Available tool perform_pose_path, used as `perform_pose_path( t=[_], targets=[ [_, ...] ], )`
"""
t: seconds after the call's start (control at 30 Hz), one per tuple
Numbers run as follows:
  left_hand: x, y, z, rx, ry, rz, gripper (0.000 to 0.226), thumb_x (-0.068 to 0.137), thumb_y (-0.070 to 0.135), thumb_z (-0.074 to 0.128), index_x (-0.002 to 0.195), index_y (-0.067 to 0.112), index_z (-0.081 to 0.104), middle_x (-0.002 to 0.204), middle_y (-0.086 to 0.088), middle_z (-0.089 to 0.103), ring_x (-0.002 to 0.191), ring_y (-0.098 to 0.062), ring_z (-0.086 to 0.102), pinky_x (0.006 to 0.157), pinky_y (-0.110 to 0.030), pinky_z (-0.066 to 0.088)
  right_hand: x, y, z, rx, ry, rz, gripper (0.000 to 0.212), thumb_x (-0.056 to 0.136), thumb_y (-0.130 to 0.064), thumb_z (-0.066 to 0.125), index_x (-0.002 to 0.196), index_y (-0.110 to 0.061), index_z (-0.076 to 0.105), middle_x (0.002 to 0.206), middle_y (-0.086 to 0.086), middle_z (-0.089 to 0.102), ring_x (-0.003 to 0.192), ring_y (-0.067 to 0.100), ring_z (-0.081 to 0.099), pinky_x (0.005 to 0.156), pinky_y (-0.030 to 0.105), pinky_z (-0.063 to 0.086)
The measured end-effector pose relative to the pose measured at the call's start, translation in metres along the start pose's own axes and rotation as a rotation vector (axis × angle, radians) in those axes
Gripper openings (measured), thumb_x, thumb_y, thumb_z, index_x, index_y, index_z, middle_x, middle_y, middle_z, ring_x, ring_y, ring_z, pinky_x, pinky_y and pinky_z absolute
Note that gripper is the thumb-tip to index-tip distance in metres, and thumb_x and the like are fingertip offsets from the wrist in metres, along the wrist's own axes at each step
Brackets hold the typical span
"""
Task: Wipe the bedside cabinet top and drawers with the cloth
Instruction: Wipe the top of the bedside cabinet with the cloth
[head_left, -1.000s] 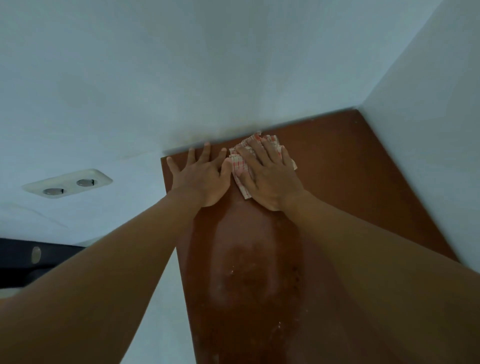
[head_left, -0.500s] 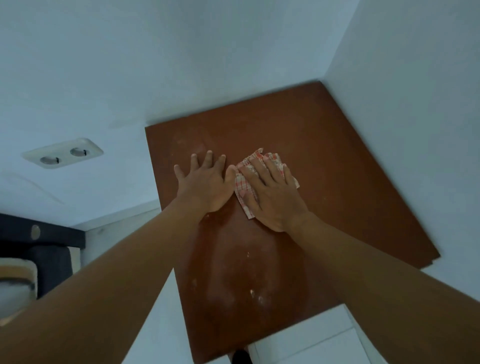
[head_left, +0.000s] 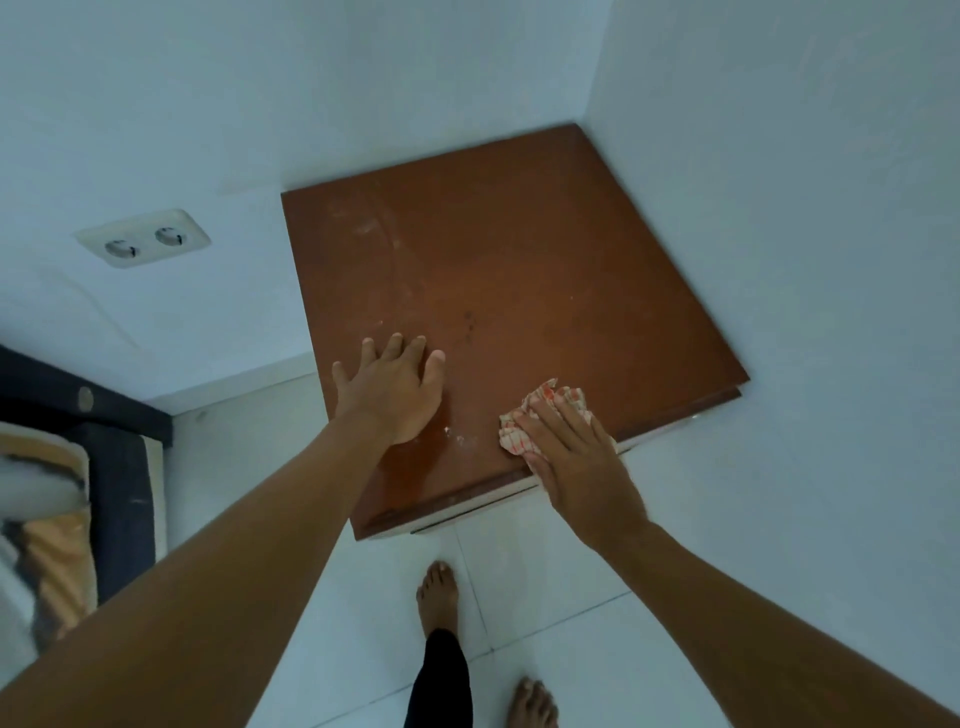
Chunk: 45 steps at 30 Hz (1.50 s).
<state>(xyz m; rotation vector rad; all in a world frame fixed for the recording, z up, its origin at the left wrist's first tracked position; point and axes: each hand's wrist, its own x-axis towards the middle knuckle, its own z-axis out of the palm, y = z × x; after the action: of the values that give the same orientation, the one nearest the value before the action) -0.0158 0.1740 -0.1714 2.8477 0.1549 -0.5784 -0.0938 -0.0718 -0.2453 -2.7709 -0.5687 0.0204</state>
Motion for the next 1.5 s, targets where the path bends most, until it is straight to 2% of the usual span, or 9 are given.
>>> perform_pose_path(
  t=[0.13, 0.23, 0.37, 0.47, 0.63, 0.87, 1.17, 1.3, 1.5],
  targets=[
    [-0.023, 0.001, 0.007, -0.033, 0.043, 0.020, 0.066, 0.101, 0.063, 0.009, 0.159, 0.034, 0.026, 0.169, 0.002, 0.019, 0.157, -0.033, 0.007, 0.120, -0.066, 0.003, -0.065, 0.009, 0.011, 0.087, 0.072, -0.039, 0.046, 0.101, -0.005, 0.057, 0.147, -0.009, 0.054, 0.156, 0.010, 0.048, 0.150, 0.027, 0.038, 0.111, 0.042, 0.049],
    [-0.030, -0.004, 0.009, -0.038, 0.072, 0.026, 0.066, 0.101, 0.063, 0.009, 0.157, 0.034, 0.029, 0.168, 0.002, 0.022, 0.156, -0.033, 0.010, 0.120, -0.066, 0.005, -0.113, 0.013, 0.011, 0.215, 0.035, 0.036, 0.059, 0.090, -0.003, 0.074, 0.144, -0.014, 0.054, 0.150, 0.007, 0.054, 0.137, 0.024, 0.055, 0.103, 0.038, 0.055],
    [-0.029, -0.012, 0.003, -0.019, 0.086, 0.018, 0.066, 0.101, 0.062, 0.010, 0.158, 0.033, 0.029, 0.168, 0.001, 0.022, 0.156, -0.033, 0.010, 0.121, -0.065, 0.006, -0.111, -0.003, -0.016, 0.450, -0.010, 0.189, 0.042, 0.108, -0.037, 0.044, 0.149, -0.027, 0.044, 0.156, -0.010, 0.043, 0.146, 0.005, 0.041, 0.119, 0.016, 0.028],
    [-0.024, -0.018, -0.010, -0.017, 0.096, 0.007, 0.066, 0.102, 0.062, 0.010, 0.158, 0.032, 0.030, 0.168, 0.001, 0.022, 0.156, -0.033, 0.010, 0.120, -0.065, 0.007, -0.062, -0.023, -0.040, 0.443, 0.155, 0.116, 0.041, 0.111, -0.034, 0.038, 0.146, -0.020, 0.054, 0.149, -0.005, 0.055, 0.138, 0.002, 0.049, 0.113, 0.016, 0.039],
    [0.002, -0.037, -0.046, -0.044, 0.111, -0.004, 0.065, 0.103, 0.060, 0.012, 0.158, 0.030, 0.031, 0.168, -0.002, 0.024, 0.156, -0.031, 0.010, 0.121, -0.066, 0.010, 0.072, -0.049, -0.072, 0.407, 0.228, 0.068, 0.038, 0.110, -0.025, 0.042, 0.145, -0.018, 0.054, 0.150, 0.004, 0.055, 0.135, 0.020, 0.054, 0.111, 0.029, 0.043],
    [0.083, -0.079, -0.092, -0.059, 0.159, 0.019, 0.065, 0.102, 0.060, 0.013, 0.155, 0.031, 0.035, 0.166, -0.001, 0.028, 0.155, -0.027, 0.016, 0.119, -0.066, 0.015, 0.258, -0.075, -0.068, 0.367, 0.188, -0.013, 0.035, 0.109, -0.031, 0.038, 0.136, -0.022, 0.059, 0.142, 0.000, 0.060, 0.137, 0.021, 0.052, 0.104, 0.031, 0.043],
    [0.196, -0.125, -0.116, -0.096, 0.160, 0.001, 0.057, 0.104, 0.053, 0.018, 0.153, 0.032, 0.036, 0.164, -0.003, 0.030, 0.152, -0.028, 0.020, 0.117, -0.064, 0.016, 0.429, -0.099, -0.022, 0.281, 0.169, -0.071, 0.033, 0.108, -0.026, 0.039, 0.124, -0.011, 0.064, 0.125, 0.008, 0.065, 0.112, 0.031, 0.062, 0.093, 0.033, 0.041],
    [0.231, -0.142, -0.102, -0.110, 0.171, 0.007, 0.056, 0.103, 0.051, 0.017, 0.153, 0.035, 0.037, 0.166, -0.004, 0.025, 0.152, -0.028, 0.022, 0.117, -0.065, 0.017, 0.456, -0.093, 0.013, 0.004, -0.079, -0.047, 0.045, 0.102, -0.045, 0.034, 0.133, -0.024, 0.059, 0.140, 0.000, 0.056, 0.134, 0.025, 0.049, 0.117, 0.055, 0.027],
    [0.230, -0.147, -0.078, -0.142, 0.285, 0.041, 0.057, 0.105, 0.050, 0.017, 0.158, 0.032, 0.029, 0.169, -0.008, 0.018, 0.155, -0.028, 0.017, 0.123, -0.059, 0.007, 0.454, -0.092, 0.037, -0.035, -0.180, -0.031, 0.057, 0.106, -0.046, 0.028, 0.160, -0.034, 0.021, 0.168, 0.001, 0.017, 0.157, 0.025, 0.006, 0.126, 0.057, 0.001]
  ],
)
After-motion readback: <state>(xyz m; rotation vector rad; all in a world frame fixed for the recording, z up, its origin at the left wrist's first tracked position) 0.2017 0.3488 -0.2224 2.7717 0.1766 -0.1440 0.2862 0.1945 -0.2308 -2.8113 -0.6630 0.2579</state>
